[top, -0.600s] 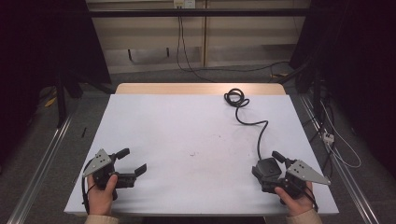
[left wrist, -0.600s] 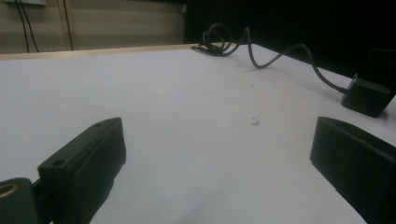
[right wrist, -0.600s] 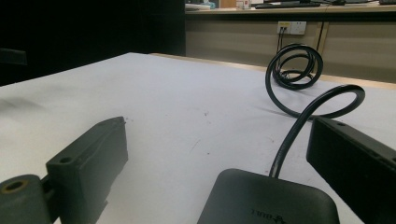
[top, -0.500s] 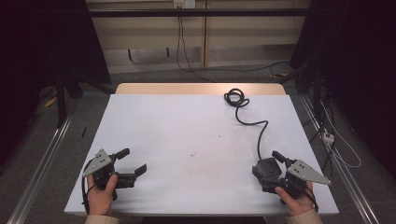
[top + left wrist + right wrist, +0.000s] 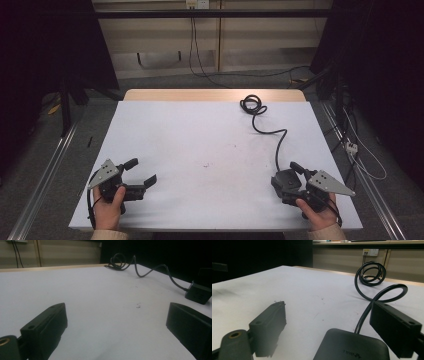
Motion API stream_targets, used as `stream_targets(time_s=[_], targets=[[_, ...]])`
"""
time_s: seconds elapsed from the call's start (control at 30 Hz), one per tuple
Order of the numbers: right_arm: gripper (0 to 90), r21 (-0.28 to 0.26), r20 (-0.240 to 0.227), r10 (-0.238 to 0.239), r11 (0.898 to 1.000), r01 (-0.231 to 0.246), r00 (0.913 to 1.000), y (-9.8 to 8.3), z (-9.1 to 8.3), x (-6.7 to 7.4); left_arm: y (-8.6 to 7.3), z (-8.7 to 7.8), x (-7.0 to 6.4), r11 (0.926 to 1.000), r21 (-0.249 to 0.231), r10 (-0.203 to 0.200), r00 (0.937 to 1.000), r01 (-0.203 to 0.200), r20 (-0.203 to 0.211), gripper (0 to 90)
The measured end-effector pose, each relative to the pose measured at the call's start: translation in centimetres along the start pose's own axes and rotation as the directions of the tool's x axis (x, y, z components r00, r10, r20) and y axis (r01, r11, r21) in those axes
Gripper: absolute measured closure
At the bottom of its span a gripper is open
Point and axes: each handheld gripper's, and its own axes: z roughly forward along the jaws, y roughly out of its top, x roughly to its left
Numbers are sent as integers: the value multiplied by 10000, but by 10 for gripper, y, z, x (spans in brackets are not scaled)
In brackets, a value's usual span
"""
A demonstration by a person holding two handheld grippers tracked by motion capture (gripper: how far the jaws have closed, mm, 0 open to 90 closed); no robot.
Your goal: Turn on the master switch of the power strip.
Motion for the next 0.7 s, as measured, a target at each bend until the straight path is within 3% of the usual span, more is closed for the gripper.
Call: stream_targets(time_s=[0.7], targets=[[341, 237, -179, -133, 9996, 137, 9998, 4, -4, -10, -1, 0, 2, 10000, 36, -37, 9999, 37, -126, 30]])
